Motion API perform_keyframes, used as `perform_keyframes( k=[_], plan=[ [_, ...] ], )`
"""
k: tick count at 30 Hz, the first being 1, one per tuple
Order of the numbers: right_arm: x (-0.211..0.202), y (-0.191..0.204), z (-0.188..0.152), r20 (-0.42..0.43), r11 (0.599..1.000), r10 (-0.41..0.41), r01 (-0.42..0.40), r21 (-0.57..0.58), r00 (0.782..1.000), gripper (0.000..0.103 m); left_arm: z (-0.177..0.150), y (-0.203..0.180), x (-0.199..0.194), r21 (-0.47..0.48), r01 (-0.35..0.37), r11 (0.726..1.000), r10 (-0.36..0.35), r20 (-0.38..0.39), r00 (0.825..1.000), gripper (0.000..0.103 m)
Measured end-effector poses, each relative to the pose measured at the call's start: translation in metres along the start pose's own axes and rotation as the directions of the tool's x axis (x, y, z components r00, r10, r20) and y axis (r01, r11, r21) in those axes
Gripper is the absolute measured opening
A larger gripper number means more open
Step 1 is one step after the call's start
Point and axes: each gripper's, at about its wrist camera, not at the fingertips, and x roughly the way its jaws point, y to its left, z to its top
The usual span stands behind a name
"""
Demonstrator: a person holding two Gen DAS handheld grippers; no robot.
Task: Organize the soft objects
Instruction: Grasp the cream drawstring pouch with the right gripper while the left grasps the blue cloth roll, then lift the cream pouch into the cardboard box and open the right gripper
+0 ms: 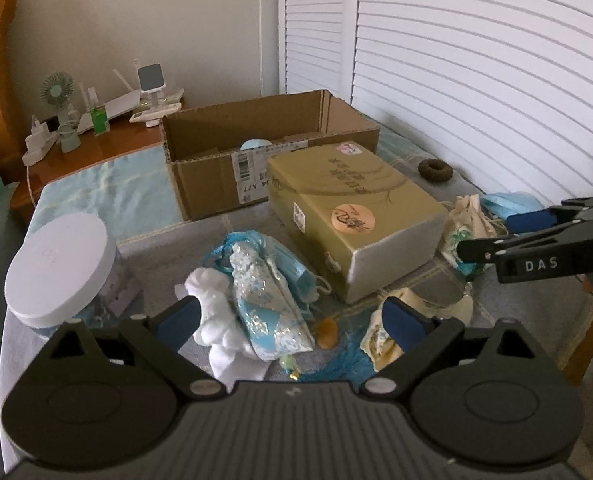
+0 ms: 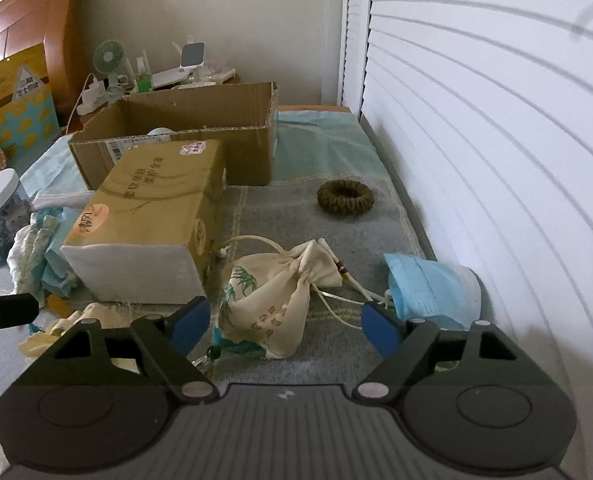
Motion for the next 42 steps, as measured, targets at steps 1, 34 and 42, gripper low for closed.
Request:
perform_keyframes(
  k=[1, 34, 42],
  plan=[
    [0.003, 0.000, 0.001, -0.005, 1.000, 0.001, -0.001, 0.000, 1.000, 0.085, 0.001, 0.001, 0.001, 0.002, 0.000, 1.000, 0.000, 0.001, 1.000, 0.092],
    [-0.018, 0.005, 0.006, 0.031, 0.999, 0.026, -0.025, -0.034, 0.999, 0.049, 0.005, 0.013, -0.022, 0.099, 0.029, 0.995, -0.030, 0.013, 0.999, 0.014],
    [-0.044, 0.007, 0.010, 0.085, 0.999, 0.045, -0.042, -0.035, 0.995, 0.049, 0.003, 0.010, -0.047, 0.131, 0.026, 0.991, -0.030, 0.032, 0.999, 0.014]
  ],
)
